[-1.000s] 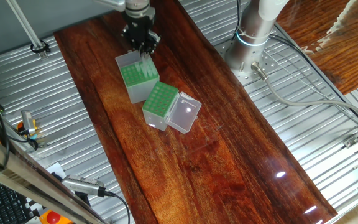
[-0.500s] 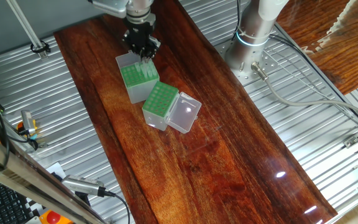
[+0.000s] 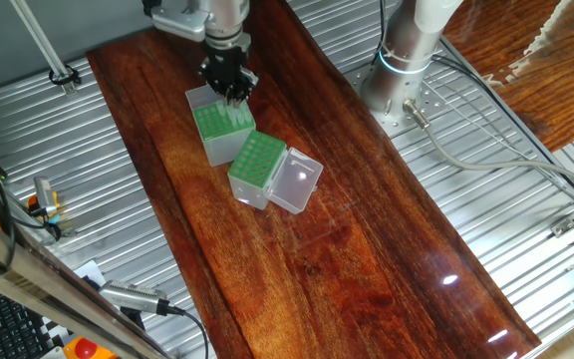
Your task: Transfer all large pipette tips from one holder to another
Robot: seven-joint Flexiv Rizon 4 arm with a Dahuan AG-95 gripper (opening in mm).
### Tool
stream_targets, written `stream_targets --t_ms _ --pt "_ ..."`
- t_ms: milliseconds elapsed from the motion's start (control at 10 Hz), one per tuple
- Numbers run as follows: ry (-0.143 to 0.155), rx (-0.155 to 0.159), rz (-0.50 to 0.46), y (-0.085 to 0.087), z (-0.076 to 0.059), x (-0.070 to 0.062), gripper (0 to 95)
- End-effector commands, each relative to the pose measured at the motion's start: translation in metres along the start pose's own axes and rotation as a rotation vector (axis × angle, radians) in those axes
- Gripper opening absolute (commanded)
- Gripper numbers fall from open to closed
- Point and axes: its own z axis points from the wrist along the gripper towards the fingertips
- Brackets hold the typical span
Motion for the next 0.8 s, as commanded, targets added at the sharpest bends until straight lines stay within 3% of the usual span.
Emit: stream_targets --t_ms 100,300,500,600,700,800 --pt "0.001 0.0 -0.001 0.001 -0.001 0.001 38.0" --pt "0.0 0.002 0.002 0.0 -0.002 0.001 0.0" --pt "0.001 0.001 -0.002 -0.002 -0.007 0.001 0.0" --pt "-0.003 0.0 0.002 -0.007 -0.017 0.002 0.0" --pt "-0.034 -0.004 0.031 -0.006 -0.023 0.002 0.0" --pt "-0.021 0.005 0.034 -0.006 -0.023 0.002 0.0"
